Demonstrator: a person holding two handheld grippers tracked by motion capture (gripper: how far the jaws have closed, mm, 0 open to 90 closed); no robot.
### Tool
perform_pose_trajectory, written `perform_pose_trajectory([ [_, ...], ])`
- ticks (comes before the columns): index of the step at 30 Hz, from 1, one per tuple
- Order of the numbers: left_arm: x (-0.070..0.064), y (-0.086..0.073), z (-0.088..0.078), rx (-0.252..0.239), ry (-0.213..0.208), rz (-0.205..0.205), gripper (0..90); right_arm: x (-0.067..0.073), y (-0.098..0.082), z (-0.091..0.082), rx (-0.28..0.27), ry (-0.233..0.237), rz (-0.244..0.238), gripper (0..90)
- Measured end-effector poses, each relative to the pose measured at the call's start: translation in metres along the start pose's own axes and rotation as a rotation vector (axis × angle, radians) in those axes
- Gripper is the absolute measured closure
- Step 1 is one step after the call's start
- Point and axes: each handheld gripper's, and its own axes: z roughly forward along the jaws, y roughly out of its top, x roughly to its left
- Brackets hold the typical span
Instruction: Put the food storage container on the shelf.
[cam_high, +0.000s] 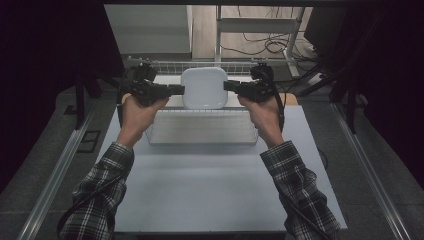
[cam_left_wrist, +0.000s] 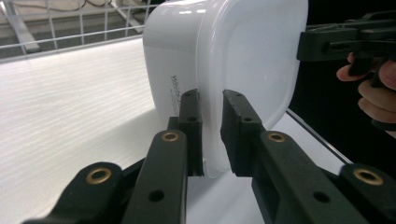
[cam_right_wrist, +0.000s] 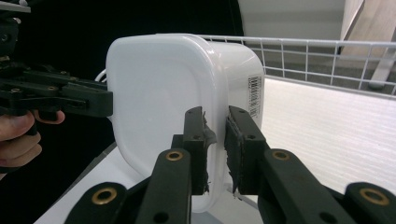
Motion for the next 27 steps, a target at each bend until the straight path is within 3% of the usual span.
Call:
perform_pose_trajectory([
  [5,0.006,0.003,0.003,-0.017,-0.024,-0.031,75.2,-0.007,0.003,0.006,0.014,0.012,0.034,77.3],
  [7,0.006,0.004,0.005,-0.023,-0.049,-0.048,68.5,-0.009,0.004,0.008,0.018,0.016,0.035,76.7],
  [12,0.007,0.005,0.008,-0.026,-0.052,-0.047,64.4,-0.008,0.006,0.011,0.021,-0.01,0.02,72.3],
  [17,0.01,0.006,0.017,-0.004,-0.007,-0.045,63.9,-0.009,0.009,0.024,0.049,-0.053,0.005,65.8],
  [19,0.011,0.006,0.02,0.007,0.008,-0.049,64.6,-0.011,0.01,0.028,0.047,-0.047,0.02,64.4],
  [23,0.014,0.006,0.021,-0.001,0.003,-0.063,64.2,-0.015,0.013,0.032,0.056,-0.041,0.032,61.9],
  [27,0.015,0.008,0.024,0.008,0.017,-0.052,61.9,-0.013,0.013,0.035,0.069,-0.056,0.019,58.7],
])
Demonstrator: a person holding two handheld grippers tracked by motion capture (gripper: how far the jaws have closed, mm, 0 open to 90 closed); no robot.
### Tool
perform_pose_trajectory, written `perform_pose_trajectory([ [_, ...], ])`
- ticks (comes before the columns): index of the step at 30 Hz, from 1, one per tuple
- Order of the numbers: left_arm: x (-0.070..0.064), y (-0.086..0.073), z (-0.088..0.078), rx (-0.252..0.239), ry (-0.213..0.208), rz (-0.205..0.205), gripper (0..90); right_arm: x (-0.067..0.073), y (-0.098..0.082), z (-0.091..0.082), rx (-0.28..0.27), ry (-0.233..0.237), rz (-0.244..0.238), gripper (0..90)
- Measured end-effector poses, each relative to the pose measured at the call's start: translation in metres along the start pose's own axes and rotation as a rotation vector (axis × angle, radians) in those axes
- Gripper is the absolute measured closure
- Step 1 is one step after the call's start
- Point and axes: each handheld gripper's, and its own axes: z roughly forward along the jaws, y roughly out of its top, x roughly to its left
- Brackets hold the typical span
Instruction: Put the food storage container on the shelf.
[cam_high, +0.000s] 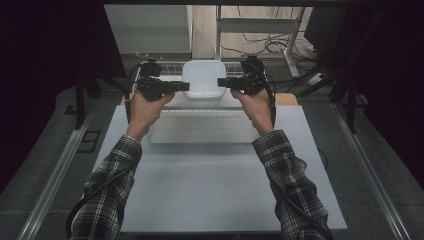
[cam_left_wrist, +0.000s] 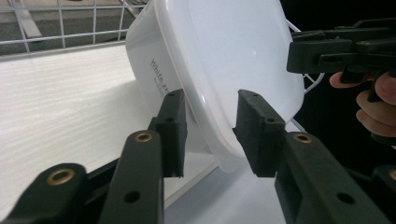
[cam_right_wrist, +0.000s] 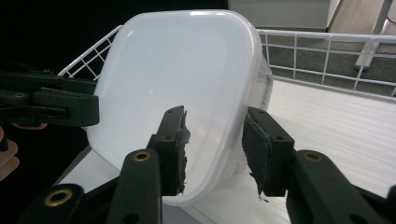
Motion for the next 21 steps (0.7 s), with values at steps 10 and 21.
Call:
perform_pose_trajectory([
  [10,0.009,0.01,0.01,-0.028,0.035,-0.027,51.4,-0.004,0.003,0.009,-0.022,-0.045,0.013,49.5],
  [21,0.009,0.014,0.012,-0.06,0.122,0.04,32.6,-0.002,0.01,0.016,-0.034,-0.125,-0.03,40.3],
])
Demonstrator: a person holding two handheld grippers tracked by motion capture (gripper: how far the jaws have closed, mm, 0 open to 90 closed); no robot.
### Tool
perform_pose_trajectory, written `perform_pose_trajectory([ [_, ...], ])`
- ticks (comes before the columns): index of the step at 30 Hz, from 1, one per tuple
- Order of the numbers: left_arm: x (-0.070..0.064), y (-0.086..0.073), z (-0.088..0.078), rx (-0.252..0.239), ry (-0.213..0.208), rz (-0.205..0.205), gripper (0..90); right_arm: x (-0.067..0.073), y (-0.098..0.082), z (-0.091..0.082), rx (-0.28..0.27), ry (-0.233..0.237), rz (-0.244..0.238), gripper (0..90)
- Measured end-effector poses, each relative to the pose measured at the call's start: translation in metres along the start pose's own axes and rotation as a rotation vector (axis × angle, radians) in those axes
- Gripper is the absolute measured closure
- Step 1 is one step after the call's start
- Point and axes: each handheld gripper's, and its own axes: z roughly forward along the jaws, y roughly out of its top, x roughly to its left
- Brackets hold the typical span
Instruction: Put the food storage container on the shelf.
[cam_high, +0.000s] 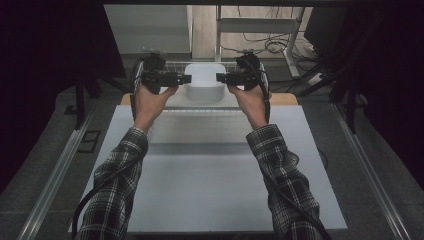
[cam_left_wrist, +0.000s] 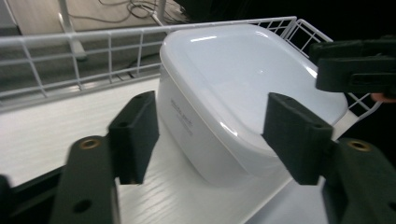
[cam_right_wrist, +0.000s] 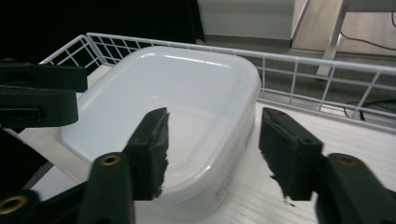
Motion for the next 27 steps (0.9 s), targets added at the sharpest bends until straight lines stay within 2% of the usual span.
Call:
perform_pose_trajectory([
  [2,0.001,0.0,-0.002,0.003,-0.037,-0.002,27.1,0.001,0.002,-0.002,-0.008,0.029,-0.009,33.0],
  [5,0.002,-0.002,-0.005,0.007,-0.089,0.007,20.0,0.002,0.003,-0.004,0.01,0.07,-0.024,19.1],
  [8,0.0,-0.007,-0.008,0.012,-0.124,0.028,16.0,0.004,-0.001,-0.007,-0.008,0.068,-0.06,8.5],
  [10,0.0,-0.009,-0.009,0.01,-0.132,0.035,13.5,0.004,-0.006,-0.008,-0.004,0.078,-0.089,5.4],
  [11,-0.001,-0.013,-0.01,0.002,-0.152,0.053,11.2,0.004,-0.008,-0.009,-0.002,0.083,-0.103,4.1],
  [13,-0.002,-0.018,-0.011,-0.004,-0.161,0.075,8.4,0.004,-0.013,-0.01,-0.011,0.085,-0.126,2.8],
  [16,-0.002,-0.024,-0.012,-0.007,-0.178,0.106,3.5,0.004,-0.02,-0.013,-0.016,0.098,-0.136,2.1],
  [19,-0.003,-0.029,-0.013,-0.007,-0.19,0.112,1.8,0.004,-0.025,-0.016,-0.02,0.11,-0.143,2.0],
  [23,-0.004,-0.033,-0.014,-0.004,-0.181,0.125,0.2,0.007,-0.032,-0.019,-0.021,0.119,-0.157,1.9],
  [27,-0.004,-0.04,-0.019,-0.005,-0.187,0.137,0.0,0.008,-0.038,-0.021,-0.025,0.121,-0.19,1.8],
])
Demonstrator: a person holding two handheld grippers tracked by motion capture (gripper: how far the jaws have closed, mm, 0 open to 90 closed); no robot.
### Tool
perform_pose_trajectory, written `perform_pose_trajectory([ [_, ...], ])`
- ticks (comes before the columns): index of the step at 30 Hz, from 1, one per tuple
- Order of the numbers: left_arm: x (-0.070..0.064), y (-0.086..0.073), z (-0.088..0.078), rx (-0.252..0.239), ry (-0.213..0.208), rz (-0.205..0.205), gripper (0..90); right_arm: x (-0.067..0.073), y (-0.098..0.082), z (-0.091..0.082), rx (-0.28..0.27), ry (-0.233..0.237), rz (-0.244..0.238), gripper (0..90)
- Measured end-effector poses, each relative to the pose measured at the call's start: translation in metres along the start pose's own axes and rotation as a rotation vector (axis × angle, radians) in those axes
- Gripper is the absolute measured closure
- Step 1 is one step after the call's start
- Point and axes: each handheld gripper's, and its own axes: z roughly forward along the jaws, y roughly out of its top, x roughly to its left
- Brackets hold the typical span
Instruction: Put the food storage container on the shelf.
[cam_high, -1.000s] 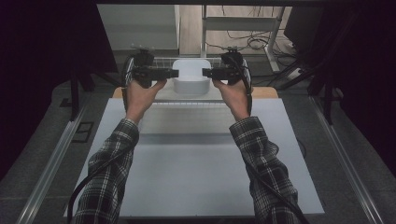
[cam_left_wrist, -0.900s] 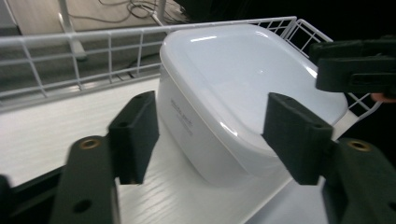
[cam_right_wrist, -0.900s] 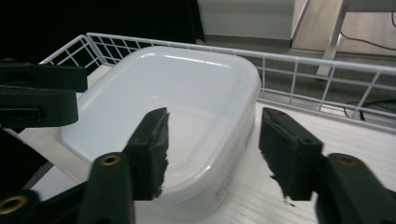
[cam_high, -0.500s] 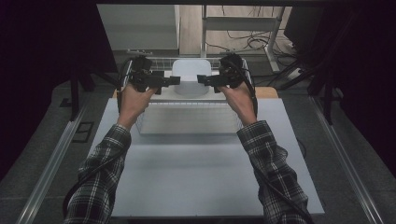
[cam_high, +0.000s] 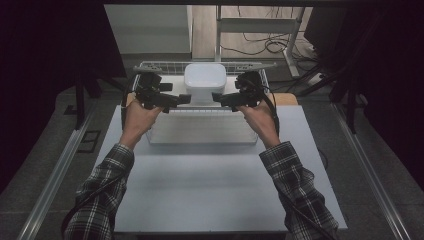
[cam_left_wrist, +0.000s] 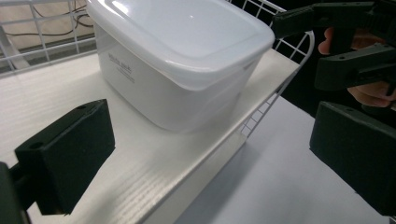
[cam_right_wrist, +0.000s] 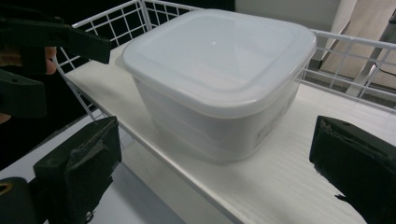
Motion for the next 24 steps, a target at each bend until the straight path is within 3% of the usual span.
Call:
perform_pose_trajectory([
  [6,-0.005,-0.008,-0.005,-0.01,-0.014,0.024,0.0,0.003,-0.008,-0.004,0.005,0.002,-0.013,1.8],
  [11,-0.014,-0.017,-0.01,-0.03,-0.065,0.07,0.6,0.005,-0.017,-0.011,0.006,0.011,-0.024,1.8],
  [16,-0.02,-0.027,-0.011,-0.038,-0.091,0.065,1.4,0.007,-0.024,-0.016,0.008,0.017,-0.036,1.8],
  [24,-0.028,-0.043,-0.012,-0.03,-0.093,0.073,2.2,0.013,-0.039,-0.022,0.03,0.025,-0.068,1.8],
])
